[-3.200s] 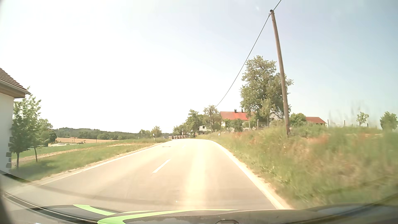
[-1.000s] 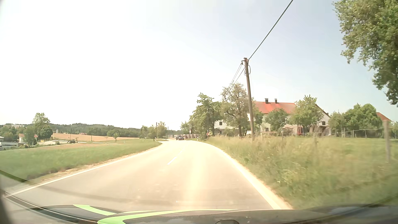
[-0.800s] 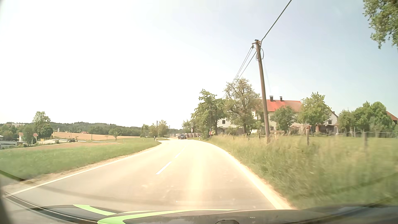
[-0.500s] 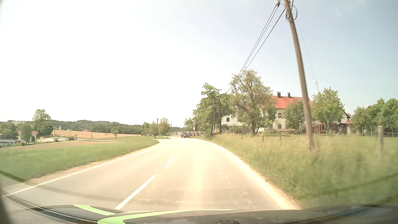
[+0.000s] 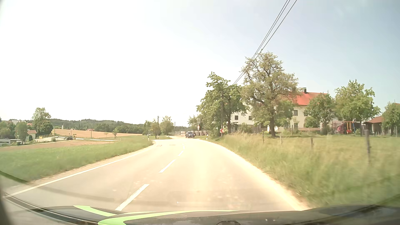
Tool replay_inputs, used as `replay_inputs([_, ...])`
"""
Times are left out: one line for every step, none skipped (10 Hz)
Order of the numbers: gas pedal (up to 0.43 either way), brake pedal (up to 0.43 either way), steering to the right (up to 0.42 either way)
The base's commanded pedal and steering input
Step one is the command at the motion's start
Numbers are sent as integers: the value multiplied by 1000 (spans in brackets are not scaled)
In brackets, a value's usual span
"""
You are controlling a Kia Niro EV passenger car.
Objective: Follow the waypoints while adhering to traffic rules and regulations
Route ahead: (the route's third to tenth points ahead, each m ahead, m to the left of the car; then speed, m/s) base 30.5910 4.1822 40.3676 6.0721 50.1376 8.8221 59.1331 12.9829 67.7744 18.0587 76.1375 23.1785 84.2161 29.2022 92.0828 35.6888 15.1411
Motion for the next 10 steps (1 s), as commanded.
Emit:
replay_inputs([0,0,-16])
replay_inputs([0,0,-18])
replay_inputs([0,0,-19])
replay_inputs([0,0,-20])
replay_inputs([0,0,-20])
replay_inputs([0,0,-20])
replay_inputs([0,0,-22])
replay_inputs([0,0,-24])
replay_inputs([0,18,-25])
replay_inputs([0,61,-26])
